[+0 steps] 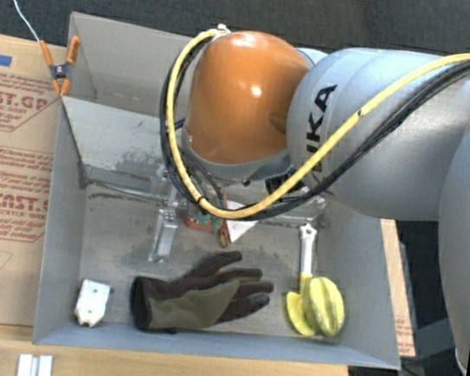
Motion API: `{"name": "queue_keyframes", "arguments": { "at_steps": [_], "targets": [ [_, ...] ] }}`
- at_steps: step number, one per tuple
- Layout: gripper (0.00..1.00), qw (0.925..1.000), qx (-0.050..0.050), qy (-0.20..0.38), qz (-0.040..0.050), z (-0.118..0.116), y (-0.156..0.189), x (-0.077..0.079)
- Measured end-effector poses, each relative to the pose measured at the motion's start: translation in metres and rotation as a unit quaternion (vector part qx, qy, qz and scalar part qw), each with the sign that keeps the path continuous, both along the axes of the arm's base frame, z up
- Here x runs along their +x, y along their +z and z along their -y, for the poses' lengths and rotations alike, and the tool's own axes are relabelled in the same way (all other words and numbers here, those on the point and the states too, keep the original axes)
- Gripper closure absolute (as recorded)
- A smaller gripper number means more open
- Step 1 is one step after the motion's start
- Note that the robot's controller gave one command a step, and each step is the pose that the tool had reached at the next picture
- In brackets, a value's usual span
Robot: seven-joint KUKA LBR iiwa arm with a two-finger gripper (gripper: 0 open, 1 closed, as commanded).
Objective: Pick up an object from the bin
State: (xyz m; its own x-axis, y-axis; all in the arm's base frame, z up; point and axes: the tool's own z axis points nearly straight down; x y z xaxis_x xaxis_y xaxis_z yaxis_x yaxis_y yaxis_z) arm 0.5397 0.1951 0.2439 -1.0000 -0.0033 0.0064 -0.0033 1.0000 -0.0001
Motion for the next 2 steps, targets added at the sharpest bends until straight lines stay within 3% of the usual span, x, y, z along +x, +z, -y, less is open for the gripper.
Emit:
{"name": "queue_keyframes", "arguments": {
  "at_steps": [1,2],
  "targets": [
    [0.0,1.0,0.001,-0.001,0.004,0.001,0.005,0.002],
    [0.0,0.998,0.001,0.063,0.0034,0.007,-0.055,-0.004]
  ]
}}
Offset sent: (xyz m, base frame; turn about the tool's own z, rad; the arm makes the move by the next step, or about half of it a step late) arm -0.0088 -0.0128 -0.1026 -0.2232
